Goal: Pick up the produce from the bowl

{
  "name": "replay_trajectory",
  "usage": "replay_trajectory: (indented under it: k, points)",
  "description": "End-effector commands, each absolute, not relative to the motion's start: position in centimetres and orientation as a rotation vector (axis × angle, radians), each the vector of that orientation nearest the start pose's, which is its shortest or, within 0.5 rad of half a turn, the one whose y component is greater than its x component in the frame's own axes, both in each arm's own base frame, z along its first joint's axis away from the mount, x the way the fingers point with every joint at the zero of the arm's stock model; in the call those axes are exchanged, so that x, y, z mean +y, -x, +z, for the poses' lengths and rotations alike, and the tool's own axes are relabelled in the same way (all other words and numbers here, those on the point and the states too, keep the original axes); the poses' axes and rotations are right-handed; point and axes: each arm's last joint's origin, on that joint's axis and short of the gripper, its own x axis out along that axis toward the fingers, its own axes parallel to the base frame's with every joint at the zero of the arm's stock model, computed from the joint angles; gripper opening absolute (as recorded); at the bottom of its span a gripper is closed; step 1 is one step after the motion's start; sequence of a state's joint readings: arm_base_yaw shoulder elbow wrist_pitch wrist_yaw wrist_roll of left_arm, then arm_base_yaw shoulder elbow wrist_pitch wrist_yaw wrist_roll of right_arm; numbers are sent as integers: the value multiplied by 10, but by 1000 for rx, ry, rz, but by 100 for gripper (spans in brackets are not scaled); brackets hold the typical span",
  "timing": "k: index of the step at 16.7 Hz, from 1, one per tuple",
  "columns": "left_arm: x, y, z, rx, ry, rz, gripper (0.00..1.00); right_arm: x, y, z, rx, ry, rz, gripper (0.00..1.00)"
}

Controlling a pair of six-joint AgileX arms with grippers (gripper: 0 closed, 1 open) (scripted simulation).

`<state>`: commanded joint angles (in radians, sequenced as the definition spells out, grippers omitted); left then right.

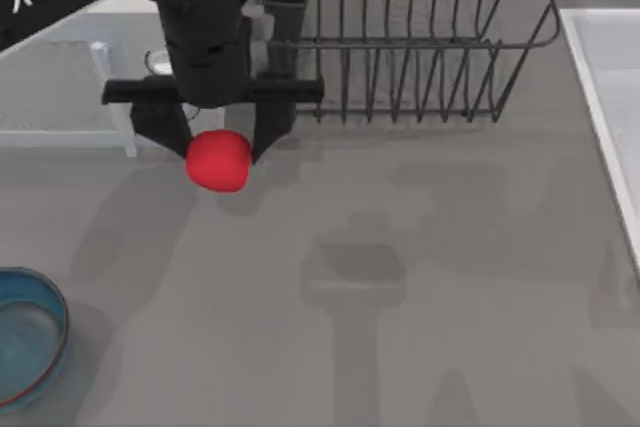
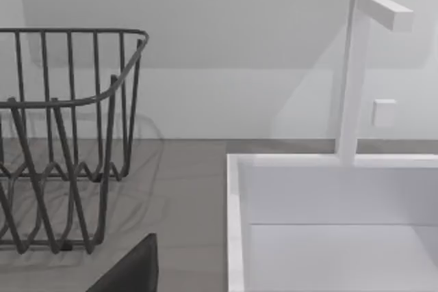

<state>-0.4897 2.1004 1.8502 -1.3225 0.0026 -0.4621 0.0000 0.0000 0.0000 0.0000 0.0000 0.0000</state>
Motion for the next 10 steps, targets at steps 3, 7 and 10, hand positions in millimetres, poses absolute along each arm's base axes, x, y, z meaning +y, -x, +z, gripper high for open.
replay_trajectory:
  k: [3,7,10]
  points:
    - [-190,-365,187,1564,-13,-18,0,-1,-106,160,0,0,0,100]
    - [-188,-361,159,1571,-16,-16,0,-1,-106,160,0,0,0,100]
    - [-188,-361,159,1571,-16,-16,0,-1,-106,160,0,0,0,100]
